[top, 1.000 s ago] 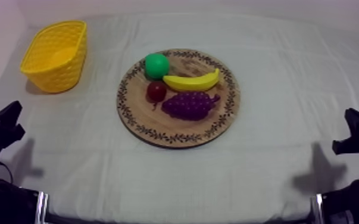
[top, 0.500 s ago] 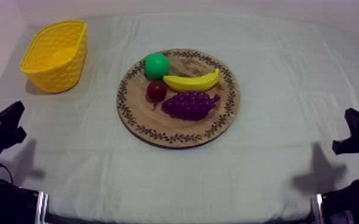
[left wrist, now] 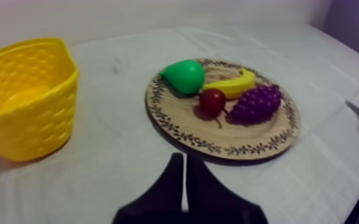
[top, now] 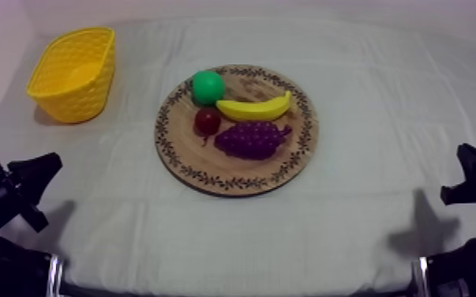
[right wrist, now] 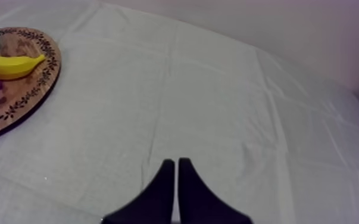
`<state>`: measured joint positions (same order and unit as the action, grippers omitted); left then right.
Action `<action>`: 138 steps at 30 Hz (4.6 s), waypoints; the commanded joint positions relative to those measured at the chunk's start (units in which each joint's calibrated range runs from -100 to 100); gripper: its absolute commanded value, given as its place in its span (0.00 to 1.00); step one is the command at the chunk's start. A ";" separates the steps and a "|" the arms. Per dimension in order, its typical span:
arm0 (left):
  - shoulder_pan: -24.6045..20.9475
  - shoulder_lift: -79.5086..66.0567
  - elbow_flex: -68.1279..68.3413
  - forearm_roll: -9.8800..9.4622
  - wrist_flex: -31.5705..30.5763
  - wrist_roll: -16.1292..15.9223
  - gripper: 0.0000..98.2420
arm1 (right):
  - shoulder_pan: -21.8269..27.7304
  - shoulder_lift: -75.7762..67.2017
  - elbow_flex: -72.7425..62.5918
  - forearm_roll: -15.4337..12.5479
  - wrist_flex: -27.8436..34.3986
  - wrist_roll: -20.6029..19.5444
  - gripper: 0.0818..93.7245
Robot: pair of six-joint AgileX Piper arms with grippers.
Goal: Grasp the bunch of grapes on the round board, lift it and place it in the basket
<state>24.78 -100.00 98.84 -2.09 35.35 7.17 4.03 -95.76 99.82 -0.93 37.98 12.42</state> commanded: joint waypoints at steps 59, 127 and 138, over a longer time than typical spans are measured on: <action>17.40 102.07 -97.46 -1.03 46.98 -16.64 0.00 | 0.02 0.00 -0.04 -0.02 0.00 0.01 0.00; 16.40 131.95 -110.25 -2.32 52.11 -17.49 0.86 | 0.02 0.00 -0.04 -0.02 0.00 0.01 0.00; 14.98 141.03 -117.13 -2.41 51.48 -18.72 0.85 | 0.02 0.00 -0.04 -0.02 0.00 0.01 0.00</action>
<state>39.84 40.17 -17.81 -4.45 86.83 -11.52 4.03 -95.76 99.82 -0.93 37.98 12.42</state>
